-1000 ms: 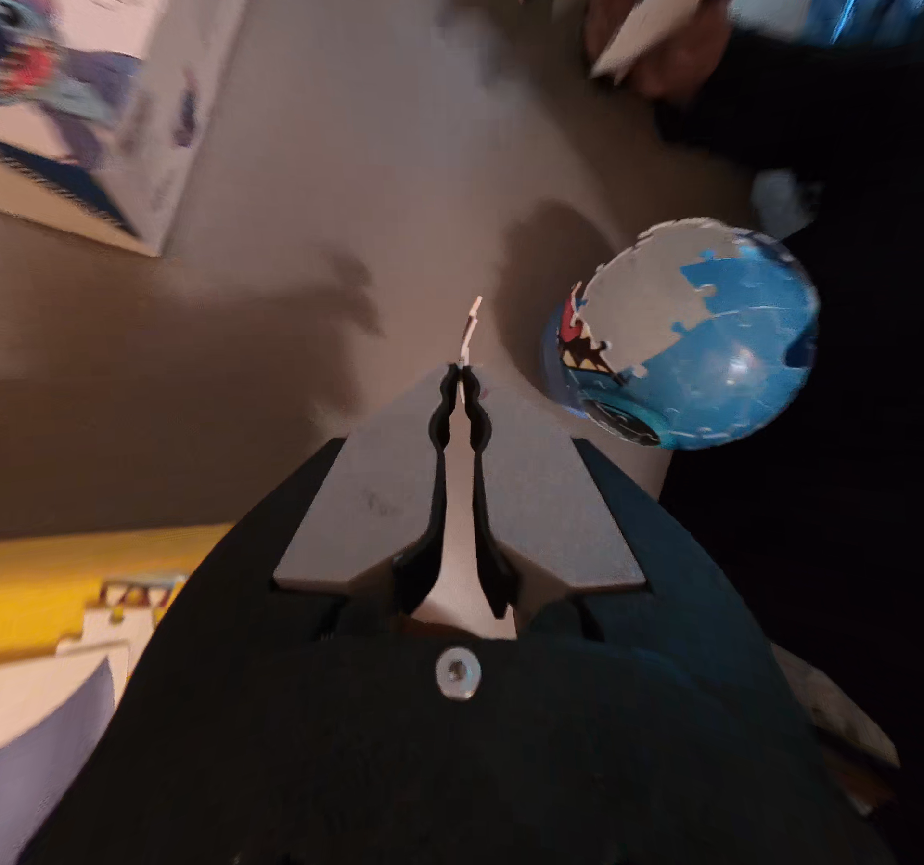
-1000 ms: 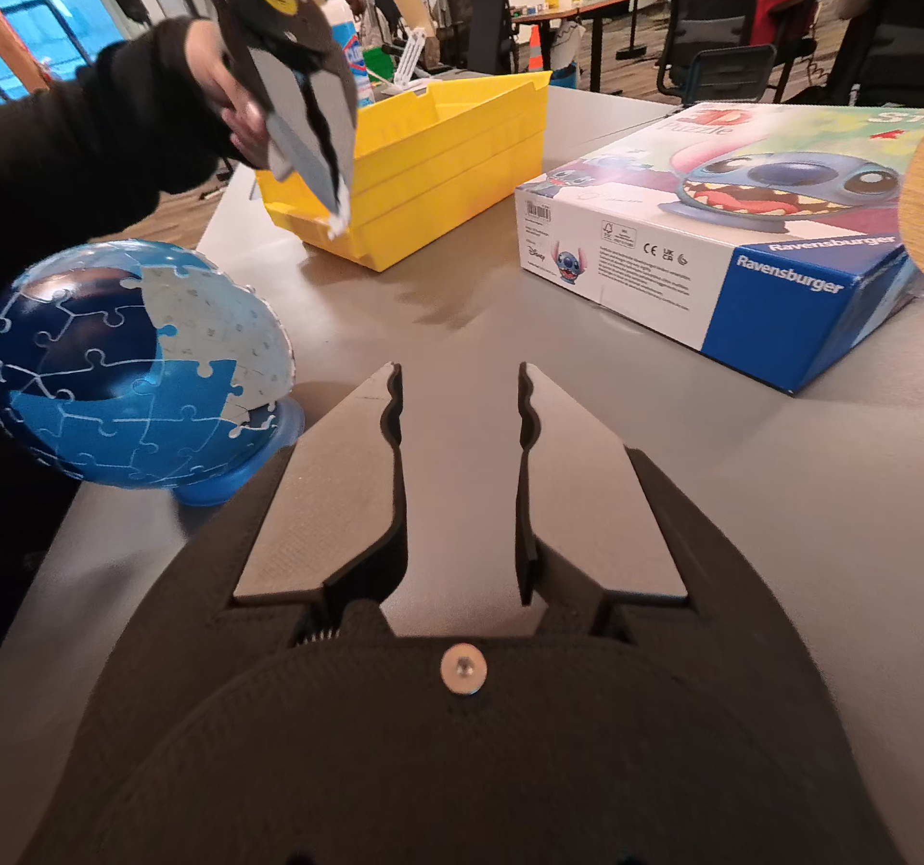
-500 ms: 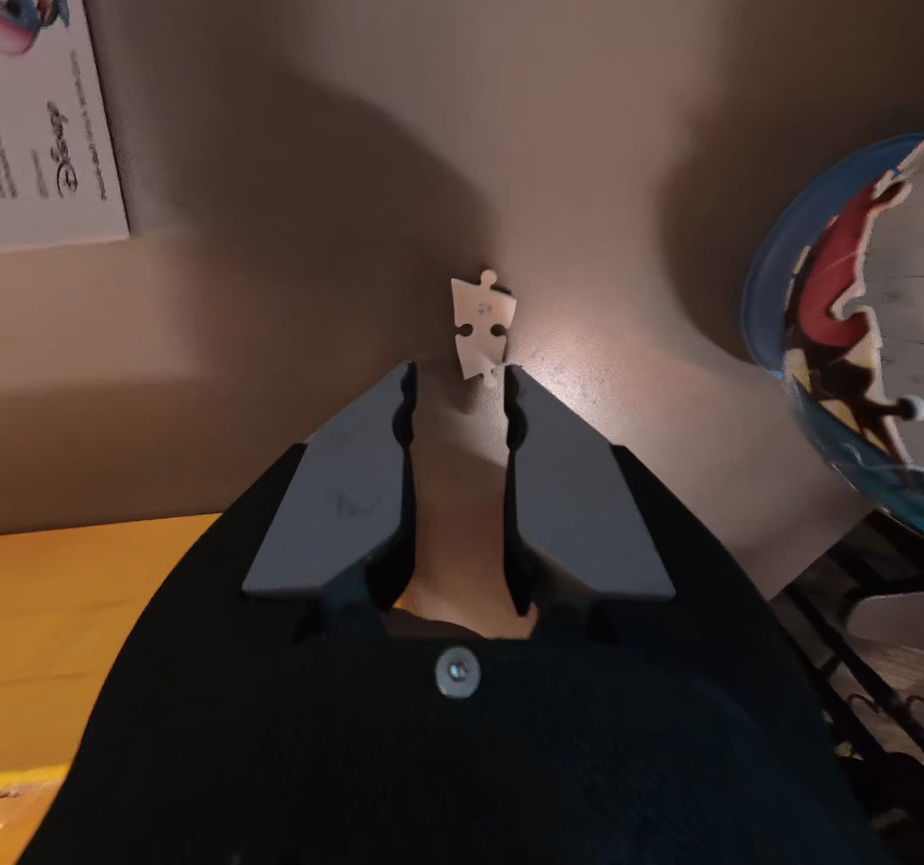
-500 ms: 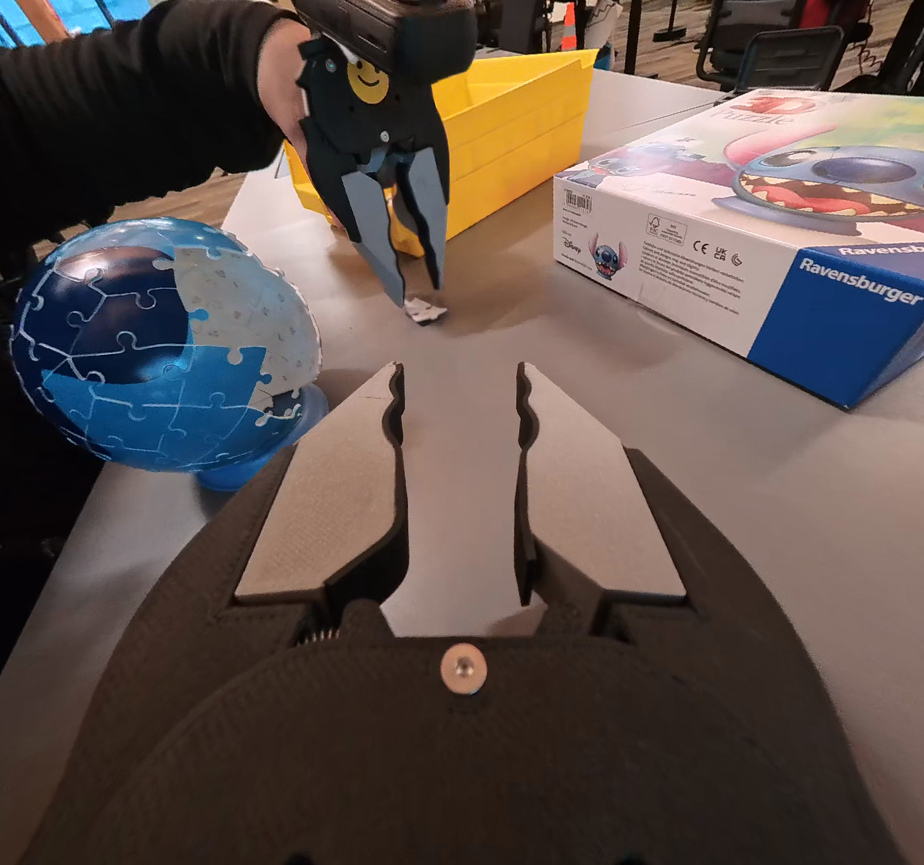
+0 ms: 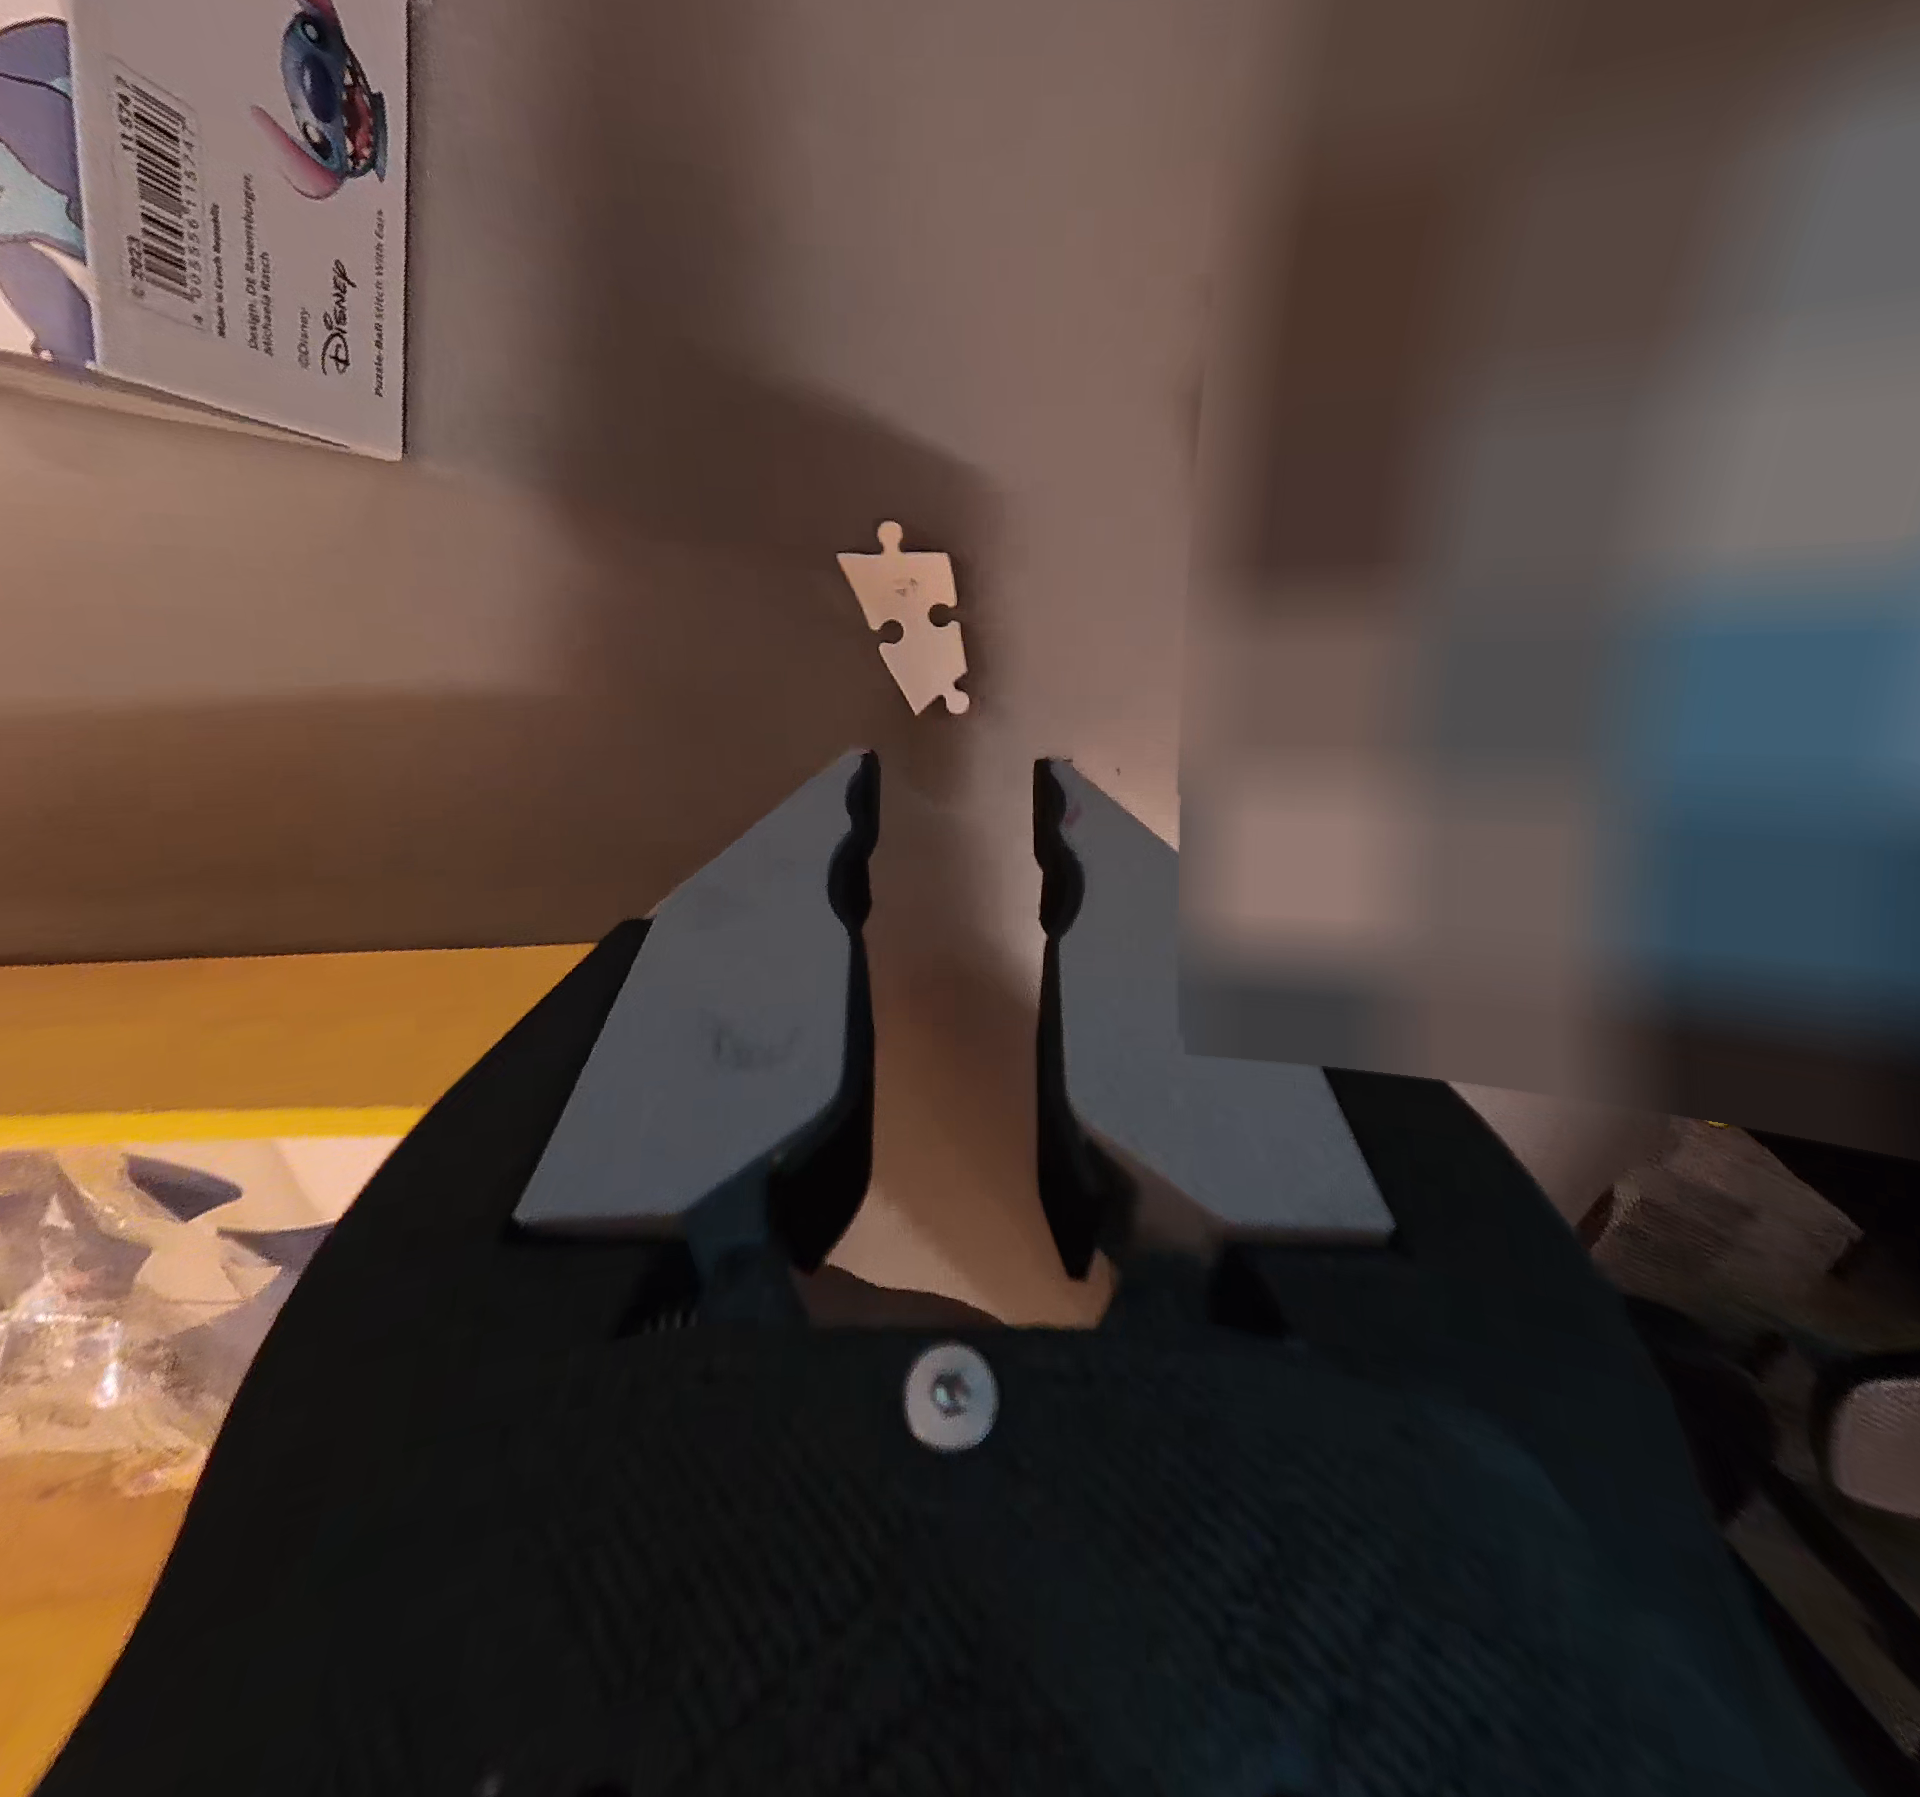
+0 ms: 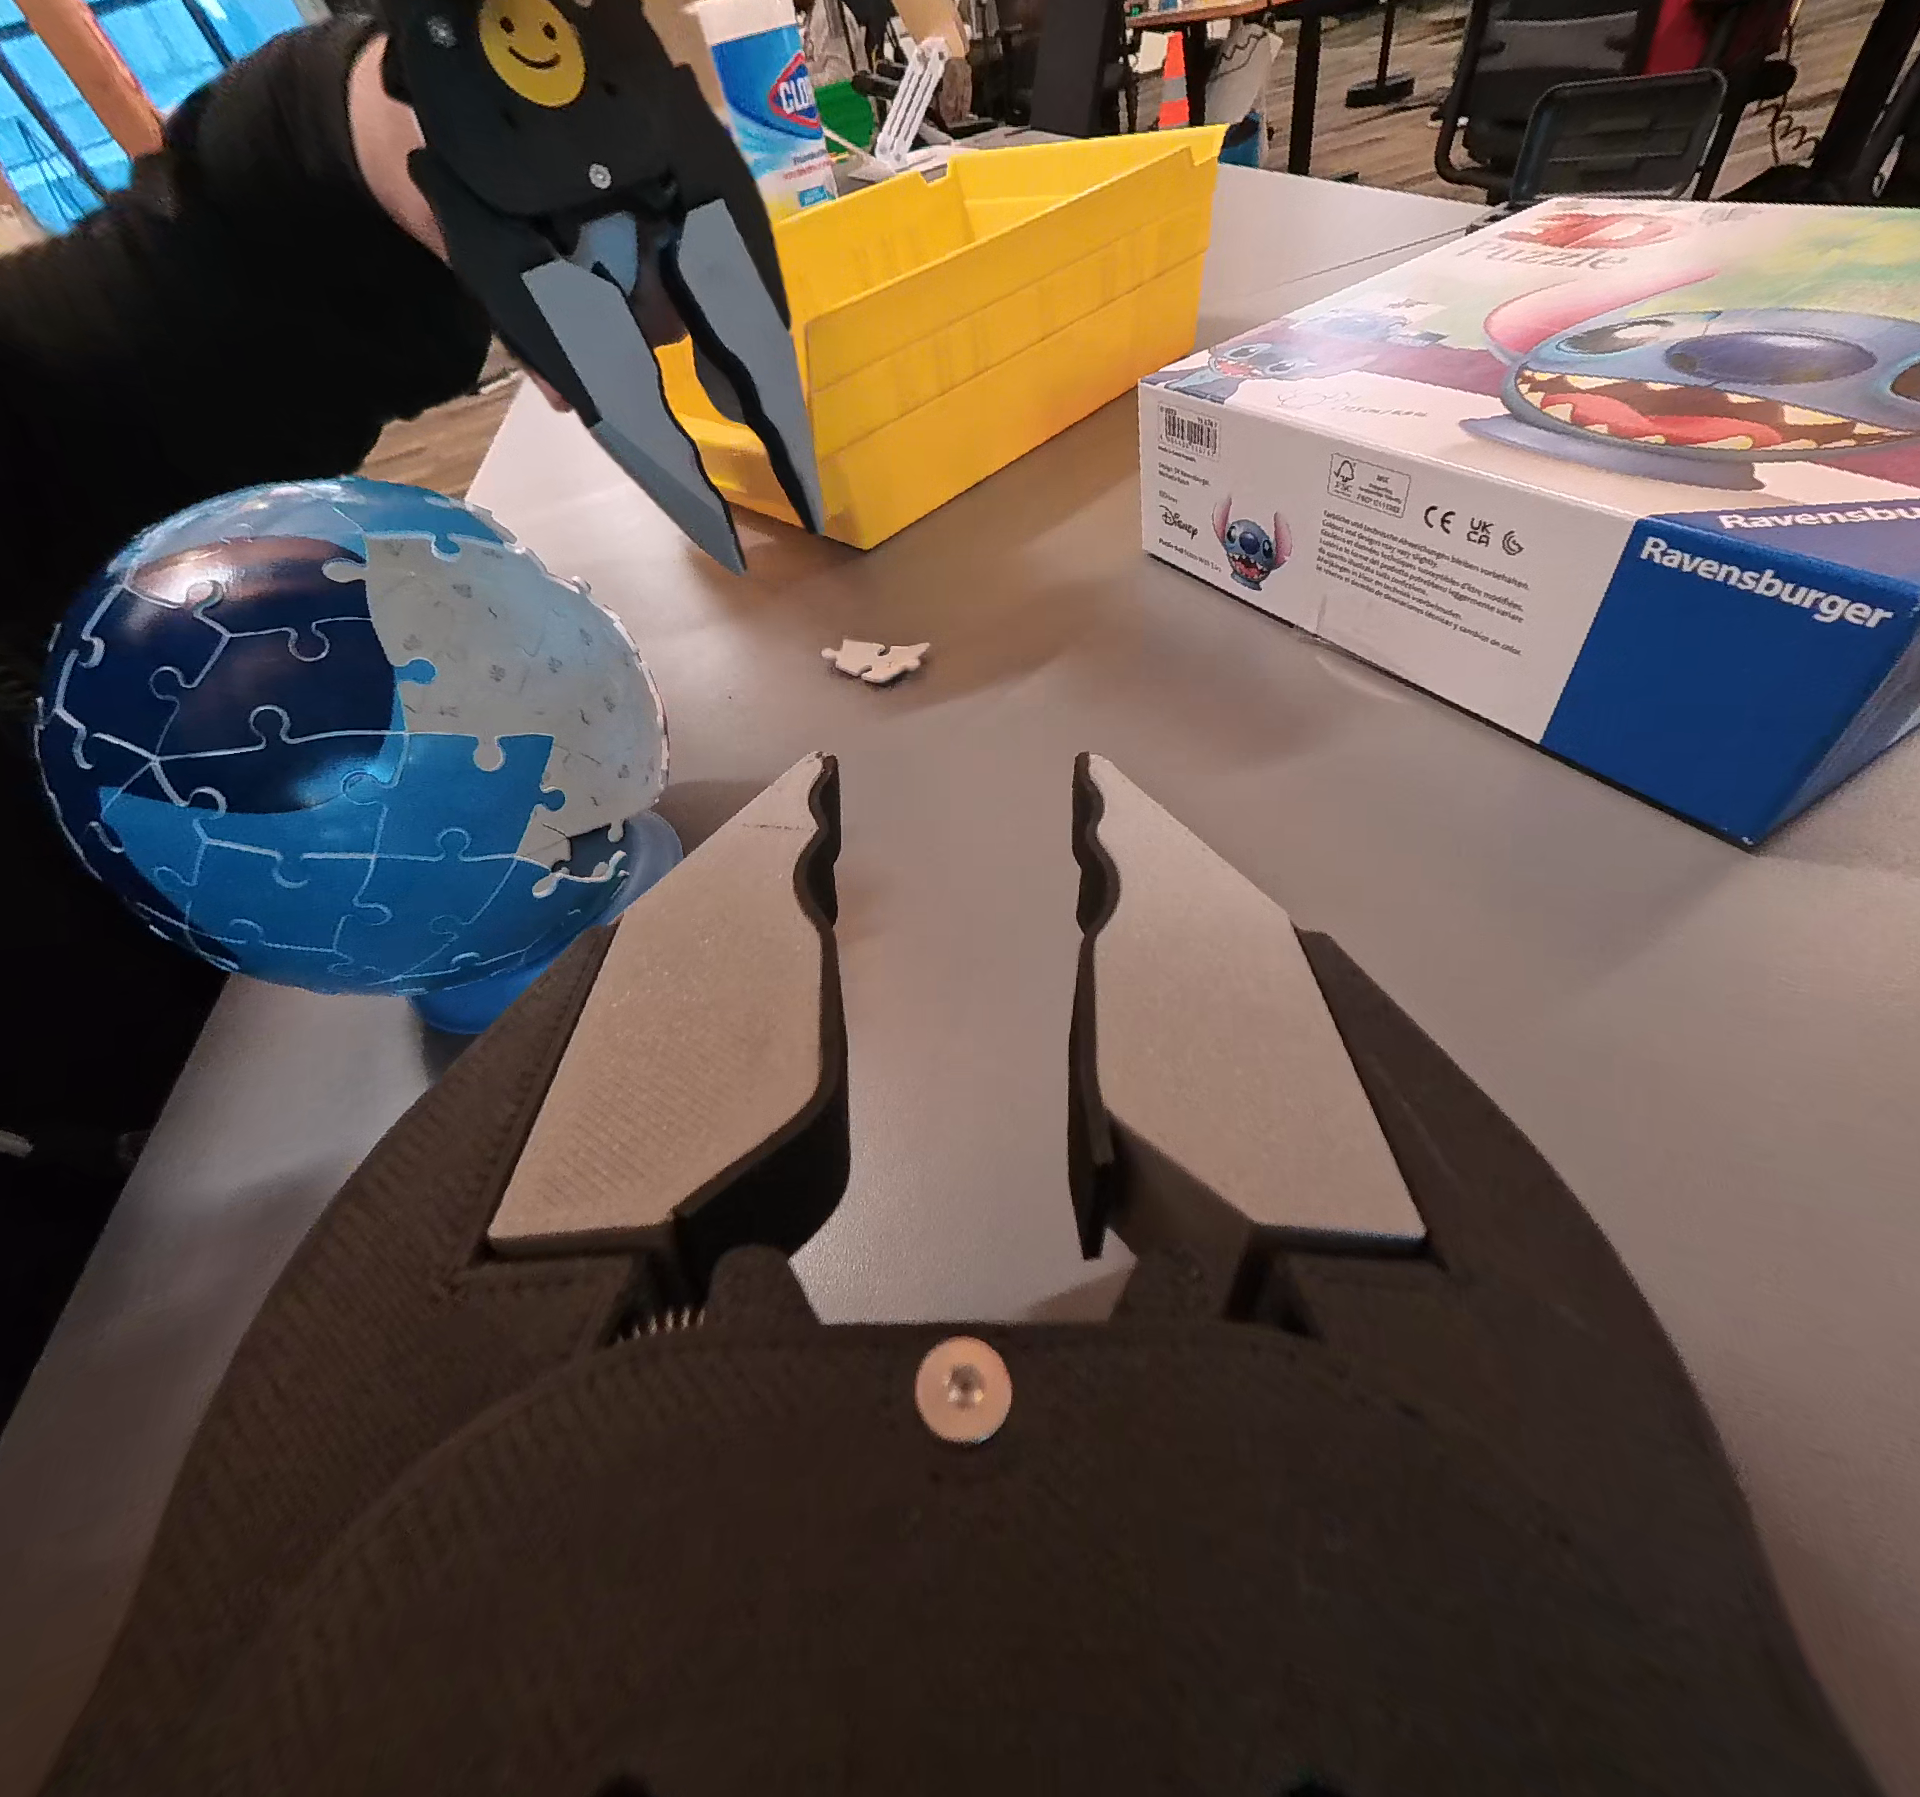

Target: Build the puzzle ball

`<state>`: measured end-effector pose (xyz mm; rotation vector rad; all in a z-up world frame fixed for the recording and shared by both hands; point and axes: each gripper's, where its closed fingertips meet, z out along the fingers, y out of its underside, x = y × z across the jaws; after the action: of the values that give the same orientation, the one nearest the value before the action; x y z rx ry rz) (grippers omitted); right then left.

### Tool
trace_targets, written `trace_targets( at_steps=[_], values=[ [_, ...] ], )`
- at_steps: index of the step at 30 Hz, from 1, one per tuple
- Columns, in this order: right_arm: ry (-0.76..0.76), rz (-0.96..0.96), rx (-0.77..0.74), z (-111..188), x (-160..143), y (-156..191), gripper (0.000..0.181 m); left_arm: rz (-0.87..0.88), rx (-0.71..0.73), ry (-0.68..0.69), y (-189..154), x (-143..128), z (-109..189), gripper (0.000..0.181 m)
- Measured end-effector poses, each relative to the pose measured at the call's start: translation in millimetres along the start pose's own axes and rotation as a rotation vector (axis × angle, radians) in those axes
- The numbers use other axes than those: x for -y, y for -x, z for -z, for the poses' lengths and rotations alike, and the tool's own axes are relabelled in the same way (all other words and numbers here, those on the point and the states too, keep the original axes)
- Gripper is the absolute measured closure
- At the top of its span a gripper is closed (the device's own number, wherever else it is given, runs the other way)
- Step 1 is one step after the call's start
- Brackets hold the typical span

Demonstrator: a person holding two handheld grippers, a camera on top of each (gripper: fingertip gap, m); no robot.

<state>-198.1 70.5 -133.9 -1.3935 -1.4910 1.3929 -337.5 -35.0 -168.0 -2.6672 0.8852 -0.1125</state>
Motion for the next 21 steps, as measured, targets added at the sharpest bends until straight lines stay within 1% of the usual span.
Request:
trace_targets(
  at_steps=[1, 3, 5, 7, 9, 12, 16, 18, 19, 21],
  values=[
    [-0.002, 0.002, -0.001, 0.2, 0.3, 0.1, 0.139, 0.006, 0.009, -0.019, -0.8, -0.6, 2.4, 0.153],
    [-0.006, 0.008, -0.001, 0.7, 0.8, 0.7, 0.139, 0.048, 0.014, -0.101, -1.5, 2.4, 11.1, 0.153],
    [-0.007, 0.013, -0.003, 0.7, 0.8, 1.0, 0.139, 0.107, 0.019, -0.212, 1.0, 7.0, 22.9, 0.153],
    [-0.004, 0.013, -0.002, 0.4, 0.4, 1.1, 0.138, 0.176, 0.054, -0.333, 8.4, 10.6, 36.4, 0.152],
    [-0.007, 0.014, 0.0, 0.7, 0.8, 1.4, 0.138, 0.24, 0.066, -0.437, 8.2, 10.4, 49.2, 0.151],
    [-0.014, 0.018, 0.004, 1.4, 1.7, 2.3, 0.137, 0.267, 0.034, -0.569, -9.8, 5.3, 63.1, 0.151],
    [-0.019, 0.028, 0.03, 1.8, 2.9, 7.2, 0.135, 0.316, -0.09, -0.725, -43.0, -1.7, 71.8, 0.147],
    [-0.013, 0.019, 0.08, 2.5, 5.4, 17.2, 0.133, 0.331, -0.14, -0.735, -59.7, -9.0, 67.0, 0.14],
    [0.001, -0.001, 0.144, 3.5, 6.7, 28.4, 0.133, 0.339, -0.154, -0.738, -66.5, -11.6, 64.0, 0.136],
    [0.044, -0.075, 0.319, 8.3, 9.0, 59.7, 0.129, 0.346, -0.248, -0.738, -87.1, -12.4, 58.4, 0.127]
  ],
)
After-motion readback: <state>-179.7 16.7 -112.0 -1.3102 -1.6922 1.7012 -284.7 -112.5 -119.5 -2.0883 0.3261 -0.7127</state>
